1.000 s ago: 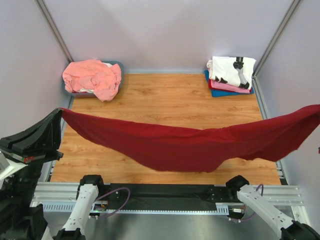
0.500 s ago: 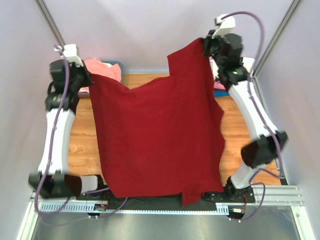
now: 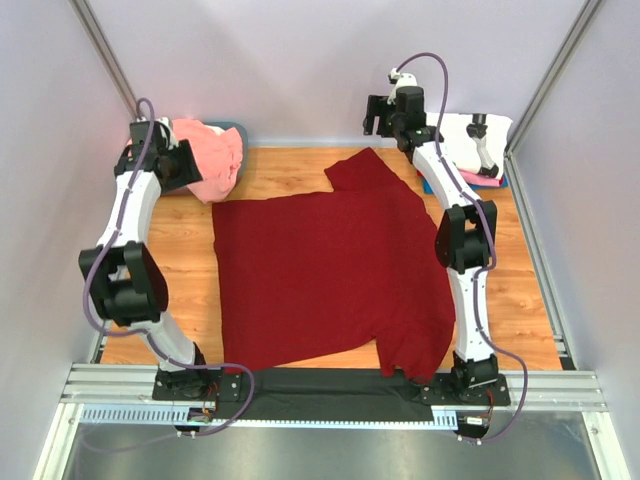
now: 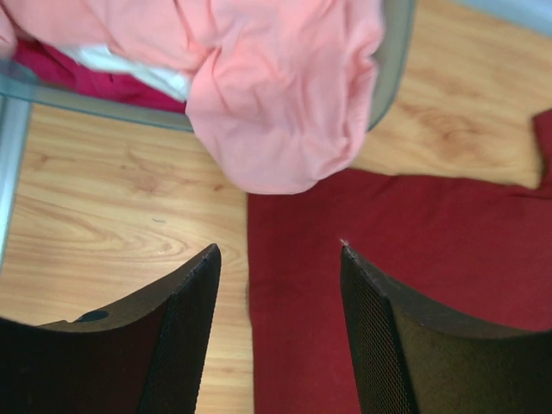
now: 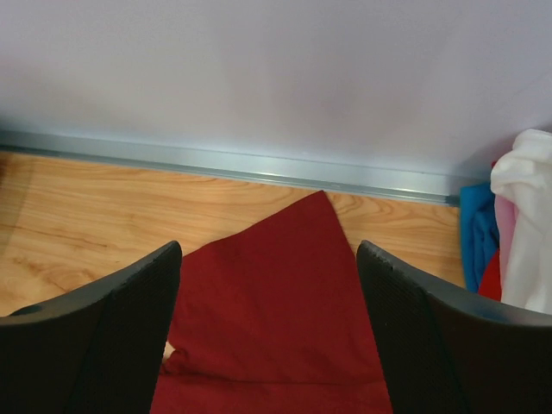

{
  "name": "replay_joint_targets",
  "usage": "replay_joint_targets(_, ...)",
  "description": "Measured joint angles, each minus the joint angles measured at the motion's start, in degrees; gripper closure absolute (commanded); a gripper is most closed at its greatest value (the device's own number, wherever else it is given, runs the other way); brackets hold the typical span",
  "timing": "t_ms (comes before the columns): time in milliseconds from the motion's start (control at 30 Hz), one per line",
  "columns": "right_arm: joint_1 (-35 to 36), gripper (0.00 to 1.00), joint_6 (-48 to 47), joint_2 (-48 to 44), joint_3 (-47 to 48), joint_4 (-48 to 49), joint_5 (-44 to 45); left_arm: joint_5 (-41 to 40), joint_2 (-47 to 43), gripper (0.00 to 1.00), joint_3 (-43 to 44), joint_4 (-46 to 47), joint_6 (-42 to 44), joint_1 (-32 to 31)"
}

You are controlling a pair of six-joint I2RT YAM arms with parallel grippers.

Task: Fold and stack the t-shirts
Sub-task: Flatten the tshirt out

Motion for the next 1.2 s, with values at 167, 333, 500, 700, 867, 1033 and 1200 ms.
replay_joint_targets(167,0.4,0.16,2.0,-10.0,-11.4,0.4,1.0,-0.8,-11.7,0.36,-1.5,0.3,0.2,-1.8)
replay_joint_targets(333,0.9,0.18,4.8,-24.5,-26.8,-0.2,2.1,-1.6,-18.2,0.38,-9.7,1.6,-0.9,-5.6)
replay_joint_targets(500,1.5,0.20,8.1,-34.3,-40.7,-1.1,0.6,-2.6,-13.1,0.39,-17.0,0.8,-3.6,-11.1)
replay_joint_targets(700,2.0,0.22,10.9,-31.0,-48.2,-6.4,-3.3,-2.8,-3.4,0.43,-18.8,1.0,-7.1,-14.5)
replay_joint_targets(867,2.0,0.22,11.3,-23.8,-47.9,-10.0,-4.7,-4.7,1.9,0.44,-18.6,1.8,-8.2,-14.6)
replay_joint_targets(1033,2.0,0.23,12.0,-16.0,-42.9,-12.6,-4.7,-6.9,10.6,0.46,-13.6,1.6,-8.3,-14.6)
replay_joint_targets(1200,1.8,0.23,13.5,-10.0,-34.6,-13.9,-4.6,-9.9,20.5,0.57,-2.1,-2.2,-7.6,-14.6)
